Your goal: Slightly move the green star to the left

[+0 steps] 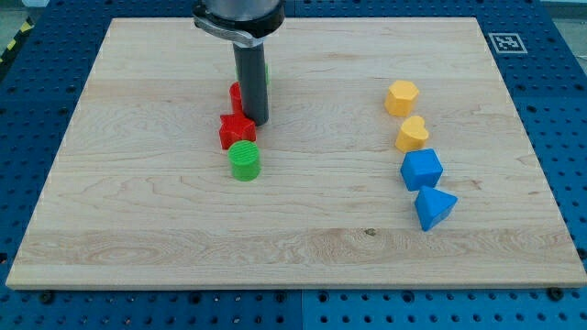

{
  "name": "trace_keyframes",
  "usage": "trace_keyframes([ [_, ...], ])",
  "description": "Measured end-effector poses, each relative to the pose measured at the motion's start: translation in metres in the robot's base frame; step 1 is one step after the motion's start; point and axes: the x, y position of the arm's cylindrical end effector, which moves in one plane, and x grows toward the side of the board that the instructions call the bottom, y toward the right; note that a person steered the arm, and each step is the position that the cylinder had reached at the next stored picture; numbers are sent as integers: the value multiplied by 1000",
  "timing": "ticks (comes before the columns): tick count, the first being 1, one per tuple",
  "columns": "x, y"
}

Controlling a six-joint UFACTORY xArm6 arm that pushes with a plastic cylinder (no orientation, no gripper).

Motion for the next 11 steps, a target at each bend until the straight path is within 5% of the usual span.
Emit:
trace_keyframes([
  [3,13,30],
  [11,-118,35],
])
